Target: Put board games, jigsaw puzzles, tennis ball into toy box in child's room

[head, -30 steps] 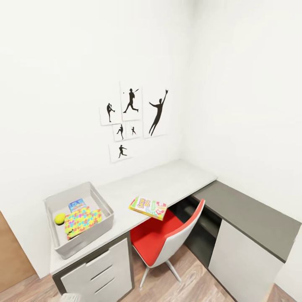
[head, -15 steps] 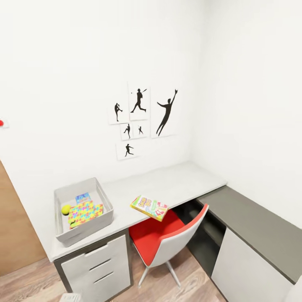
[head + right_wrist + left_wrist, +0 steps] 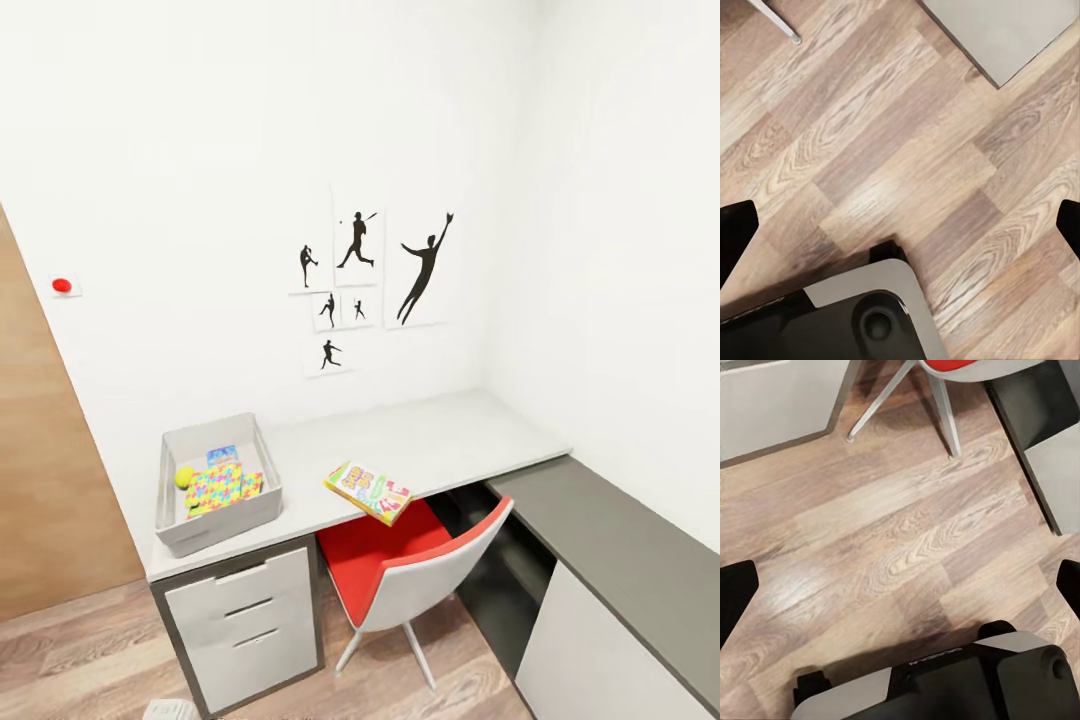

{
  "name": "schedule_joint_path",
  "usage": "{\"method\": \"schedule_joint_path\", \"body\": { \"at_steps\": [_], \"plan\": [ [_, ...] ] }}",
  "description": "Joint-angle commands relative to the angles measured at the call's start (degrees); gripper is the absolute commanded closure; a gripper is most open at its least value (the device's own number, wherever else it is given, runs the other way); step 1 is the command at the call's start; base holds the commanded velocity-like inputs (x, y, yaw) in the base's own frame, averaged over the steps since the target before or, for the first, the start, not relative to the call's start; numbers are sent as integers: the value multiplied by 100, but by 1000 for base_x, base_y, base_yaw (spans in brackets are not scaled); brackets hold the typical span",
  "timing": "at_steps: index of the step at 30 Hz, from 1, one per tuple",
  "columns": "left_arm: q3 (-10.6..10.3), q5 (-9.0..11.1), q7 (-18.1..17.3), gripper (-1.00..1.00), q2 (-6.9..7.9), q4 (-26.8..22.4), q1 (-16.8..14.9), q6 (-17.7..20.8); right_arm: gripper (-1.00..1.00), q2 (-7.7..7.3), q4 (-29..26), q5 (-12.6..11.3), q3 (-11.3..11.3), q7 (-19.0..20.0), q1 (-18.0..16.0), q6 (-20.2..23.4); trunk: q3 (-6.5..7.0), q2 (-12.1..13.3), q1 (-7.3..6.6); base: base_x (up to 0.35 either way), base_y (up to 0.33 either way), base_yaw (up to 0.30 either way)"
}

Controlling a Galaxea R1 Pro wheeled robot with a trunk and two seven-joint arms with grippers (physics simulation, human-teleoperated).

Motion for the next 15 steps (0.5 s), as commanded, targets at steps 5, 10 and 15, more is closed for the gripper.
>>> {"method": "schedule_joint_path", "body": {
  "at_steps": [5, 10, 15],
  "plan": [
    [10, 27, -24, -100, 0, 5, -2, 20, -100, -8, -12, -36, 44, -37, 0, 14, -2, -4, 2, -8, -151, 62],
    [13, 30, -24, -100, 0, 5, -2, 20, -100, -8, -13, -34, 44, -38, 0, 14, -2, -4, 2, -2, -159, 17],
    [14, 31, -24, -100, 0, 5, -2, 20, -100, -8, -11, -29, 50, -41, 1, 13, -2, -4, 2, -1, -88, 6]
  ]
}}
